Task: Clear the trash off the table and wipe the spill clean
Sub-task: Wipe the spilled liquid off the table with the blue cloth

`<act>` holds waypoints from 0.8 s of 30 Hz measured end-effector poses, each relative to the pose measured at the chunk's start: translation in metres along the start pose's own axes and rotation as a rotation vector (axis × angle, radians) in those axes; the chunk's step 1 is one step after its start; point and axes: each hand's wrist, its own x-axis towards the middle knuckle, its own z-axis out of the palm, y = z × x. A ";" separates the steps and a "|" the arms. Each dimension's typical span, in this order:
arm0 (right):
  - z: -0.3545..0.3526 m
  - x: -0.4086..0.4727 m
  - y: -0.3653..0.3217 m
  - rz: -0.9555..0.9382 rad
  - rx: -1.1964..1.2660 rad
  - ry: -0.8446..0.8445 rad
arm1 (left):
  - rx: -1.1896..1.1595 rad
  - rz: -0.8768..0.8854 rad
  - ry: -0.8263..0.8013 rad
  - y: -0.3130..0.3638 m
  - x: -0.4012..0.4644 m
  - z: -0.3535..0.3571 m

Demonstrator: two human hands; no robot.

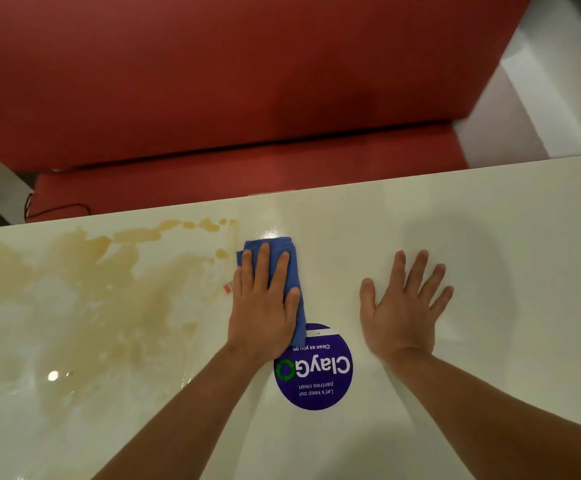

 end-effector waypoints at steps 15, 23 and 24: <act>0.003 -0.001 0.002 -0.017 0.008 0.031 | -0.022 0.002 0.045 -0.019 0.014 -0.004; 0.006 -0.001 0.003 -0.024 0.019 0.037 | -0.045 0.048 0.040 -0.041 -0.035 -0.002; 0.006 0.000 0.003 -0.025 0.021 0.038 | -0.036 0.048 0.048 -0.045 -0.021 -0.006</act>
